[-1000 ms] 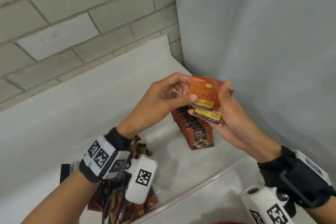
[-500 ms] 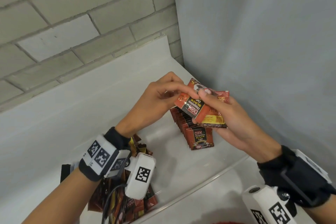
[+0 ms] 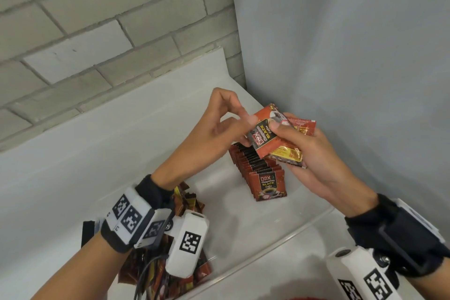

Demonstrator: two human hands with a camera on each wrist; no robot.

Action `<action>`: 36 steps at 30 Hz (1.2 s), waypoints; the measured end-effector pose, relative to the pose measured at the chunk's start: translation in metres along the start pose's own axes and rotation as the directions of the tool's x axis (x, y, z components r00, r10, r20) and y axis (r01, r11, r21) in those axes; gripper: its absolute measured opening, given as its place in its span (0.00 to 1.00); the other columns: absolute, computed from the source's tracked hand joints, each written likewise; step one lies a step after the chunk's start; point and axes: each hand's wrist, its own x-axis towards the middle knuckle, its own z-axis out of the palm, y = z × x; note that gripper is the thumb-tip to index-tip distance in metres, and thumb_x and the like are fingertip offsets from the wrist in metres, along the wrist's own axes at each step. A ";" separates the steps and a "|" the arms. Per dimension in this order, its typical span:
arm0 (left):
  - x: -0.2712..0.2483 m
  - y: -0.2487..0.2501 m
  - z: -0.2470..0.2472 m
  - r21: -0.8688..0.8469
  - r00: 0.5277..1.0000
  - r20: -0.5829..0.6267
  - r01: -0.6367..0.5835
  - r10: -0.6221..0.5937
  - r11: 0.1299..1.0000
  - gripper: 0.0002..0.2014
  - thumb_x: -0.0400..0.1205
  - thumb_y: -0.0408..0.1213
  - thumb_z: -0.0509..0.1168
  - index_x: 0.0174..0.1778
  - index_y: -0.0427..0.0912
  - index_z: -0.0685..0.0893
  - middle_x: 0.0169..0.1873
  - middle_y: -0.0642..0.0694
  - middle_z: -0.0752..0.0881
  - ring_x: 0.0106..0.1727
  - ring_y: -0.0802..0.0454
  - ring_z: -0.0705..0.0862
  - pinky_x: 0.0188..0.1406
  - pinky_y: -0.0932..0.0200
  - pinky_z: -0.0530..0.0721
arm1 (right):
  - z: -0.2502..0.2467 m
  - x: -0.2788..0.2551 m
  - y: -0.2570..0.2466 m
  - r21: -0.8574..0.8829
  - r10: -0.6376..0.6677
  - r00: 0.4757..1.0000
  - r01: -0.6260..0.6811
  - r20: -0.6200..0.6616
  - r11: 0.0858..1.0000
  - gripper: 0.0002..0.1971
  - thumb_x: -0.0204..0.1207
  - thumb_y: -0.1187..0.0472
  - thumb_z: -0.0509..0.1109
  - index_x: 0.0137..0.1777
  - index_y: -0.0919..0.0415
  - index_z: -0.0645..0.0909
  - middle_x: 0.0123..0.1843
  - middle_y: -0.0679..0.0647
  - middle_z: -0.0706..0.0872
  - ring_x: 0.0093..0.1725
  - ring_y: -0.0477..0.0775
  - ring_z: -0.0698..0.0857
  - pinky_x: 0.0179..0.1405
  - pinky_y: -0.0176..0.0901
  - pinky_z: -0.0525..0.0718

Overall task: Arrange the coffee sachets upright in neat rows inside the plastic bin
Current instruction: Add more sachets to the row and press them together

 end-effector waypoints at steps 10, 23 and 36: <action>-0.006 0.010 -0.005 0.142 0.998 0.055 -0.038 0.030 0.989 0.10 0.82 0.26 0.65 0.56 0.35 0.87 0.52 0.45 0.88 0.55 0.49 0.86 0.49 0.56 0.87 | 0.002 -0.001 0.001 0.065 -0.087 0.996 0.086 0.014 0.994 0.15 0.68 0.58 0.73 0.56 0.57 0.80 0.44 0.54 0.89 0.45 0.52 0.90 0.43 0.42 0.86; -0.001 -0.051 0.027 0.558 0.817 0.566 -0.477 0.110 0.679 0.13 0.79 0.27 0.65 0.56 0.38 0.90 0.41 0.45 0.72 0.39 0.66 0.62 0.46 0.84 0.64 | 0.002 -0.002 0.002 0.036 -0.212 0.971 0.217 -0.111 0.976 0.24 0.59 0.45 0.76 0.54 0.56 0.82 0.39 0.50 0.83 0.39 0.46 0.84 0.52 0.44 0.84; -0.002 -0.072 0.039 0.711 0.798 0.574 -0.597 0.183 0.372 0.06 0.79 0.37 0.70 0.50 0.44 0.90 0.44 0.43 0.75 0.47 0.47 0.72 0.41 0.47 0.78 | 0.003 -0.002 0.001 0.101 -0.174 0.981 0.182 -0.083 0.978 0.13 0.73 0.55 0.70 0.54 0.60 0.80 0.39 0.54 0.81 0.38 0.50 0.83 0.44 0.38 0.85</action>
